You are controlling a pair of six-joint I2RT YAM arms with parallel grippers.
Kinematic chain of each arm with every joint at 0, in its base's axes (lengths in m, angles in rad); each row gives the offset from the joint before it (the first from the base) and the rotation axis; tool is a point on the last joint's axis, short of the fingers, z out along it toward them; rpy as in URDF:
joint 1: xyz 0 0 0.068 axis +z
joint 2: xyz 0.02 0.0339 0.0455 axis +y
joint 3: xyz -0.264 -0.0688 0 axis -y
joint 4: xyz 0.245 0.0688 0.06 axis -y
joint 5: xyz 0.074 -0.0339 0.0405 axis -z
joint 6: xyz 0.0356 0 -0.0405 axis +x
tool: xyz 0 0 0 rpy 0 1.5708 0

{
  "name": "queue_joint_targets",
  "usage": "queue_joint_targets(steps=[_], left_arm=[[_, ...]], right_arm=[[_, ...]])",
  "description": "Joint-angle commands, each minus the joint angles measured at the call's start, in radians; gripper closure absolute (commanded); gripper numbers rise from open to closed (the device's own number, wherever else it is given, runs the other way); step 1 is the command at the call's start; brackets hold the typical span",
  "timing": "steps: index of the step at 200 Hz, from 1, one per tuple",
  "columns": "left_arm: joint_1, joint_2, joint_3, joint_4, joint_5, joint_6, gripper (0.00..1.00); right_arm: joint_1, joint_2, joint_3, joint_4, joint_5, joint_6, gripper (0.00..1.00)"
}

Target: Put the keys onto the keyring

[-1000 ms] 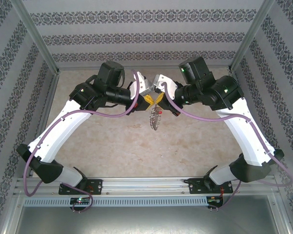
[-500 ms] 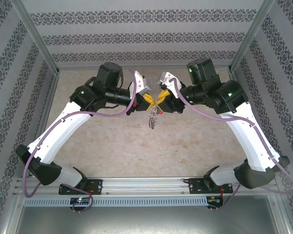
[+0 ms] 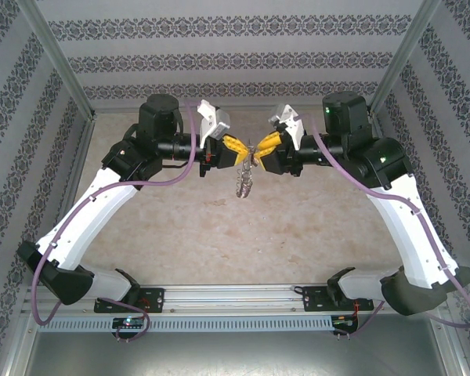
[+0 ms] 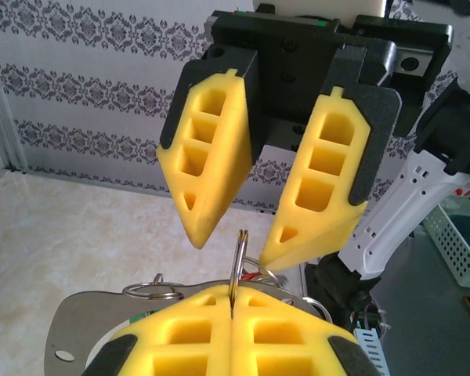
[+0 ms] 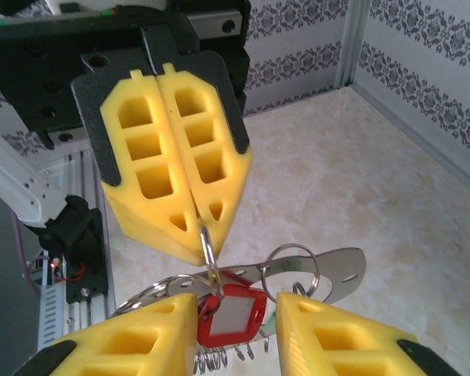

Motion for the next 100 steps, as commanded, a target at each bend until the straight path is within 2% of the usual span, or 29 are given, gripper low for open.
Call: queue_joint_targets(steps=[1,44,72,100], left_arm=[[0.007,-0.028,0.002,0.105,0.047,-0.046,1.0],[0.008,-0.028,-0.014,0.16,0.079,-0.098,1.0],[0.008,-0.032,-0.023,0.185,0.081,-0.113,1.0],[0.008,-0.037,-0.028,0.184,0.083,-0.114,1.0]], right_arm=[[-0.013,-0.022,-0.014,0.054,-0.066,0.029,0.68],[-0.032,-0.052,-0.046,0.126,-0.108,0.079,0.68],[-0.034,-0.055,-0.049,0.126,-0.116,0.083,0.74],[-0.033,-0.057,-0.05,0.141,-0.132,0.095,0.75]])
